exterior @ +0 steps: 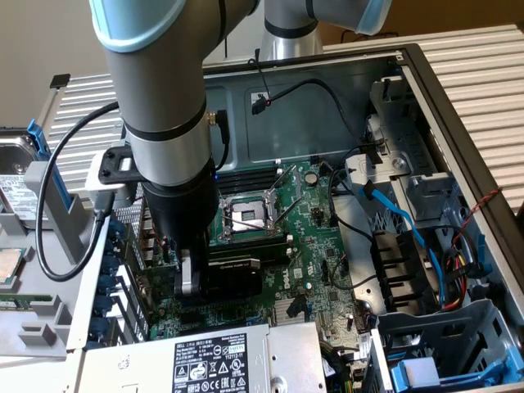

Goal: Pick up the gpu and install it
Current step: 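Insert the gpu into the slot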

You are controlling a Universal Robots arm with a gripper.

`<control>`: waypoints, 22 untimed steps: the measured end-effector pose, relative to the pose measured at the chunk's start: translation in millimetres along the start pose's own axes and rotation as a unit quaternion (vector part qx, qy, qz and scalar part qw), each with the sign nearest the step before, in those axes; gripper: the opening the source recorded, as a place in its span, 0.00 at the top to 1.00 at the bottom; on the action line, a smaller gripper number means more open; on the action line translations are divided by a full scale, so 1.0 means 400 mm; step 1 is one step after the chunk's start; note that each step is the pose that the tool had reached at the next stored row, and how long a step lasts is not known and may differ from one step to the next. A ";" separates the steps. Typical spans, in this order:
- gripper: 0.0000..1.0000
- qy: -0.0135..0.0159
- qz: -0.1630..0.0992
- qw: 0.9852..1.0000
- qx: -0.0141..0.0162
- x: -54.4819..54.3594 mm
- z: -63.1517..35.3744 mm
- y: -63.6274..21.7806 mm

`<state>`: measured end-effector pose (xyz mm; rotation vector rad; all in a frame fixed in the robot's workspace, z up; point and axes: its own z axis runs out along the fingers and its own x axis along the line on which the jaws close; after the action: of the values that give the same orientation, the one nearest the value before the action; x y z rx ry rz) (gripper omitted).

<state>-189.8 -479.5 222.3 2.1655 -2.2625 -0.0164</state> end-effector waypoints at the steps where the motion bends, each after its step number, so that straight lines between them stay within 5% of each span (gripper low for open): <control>1: 0.71 0.000 0.000 1.000 0.000 0.000 0.000 0.000; 22: 0.71 0.000 0.000 1.000 0.005 0.000 0.007 0.000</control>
<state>-190.1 -479.5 219.7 2.1702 -2.2673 -0.0064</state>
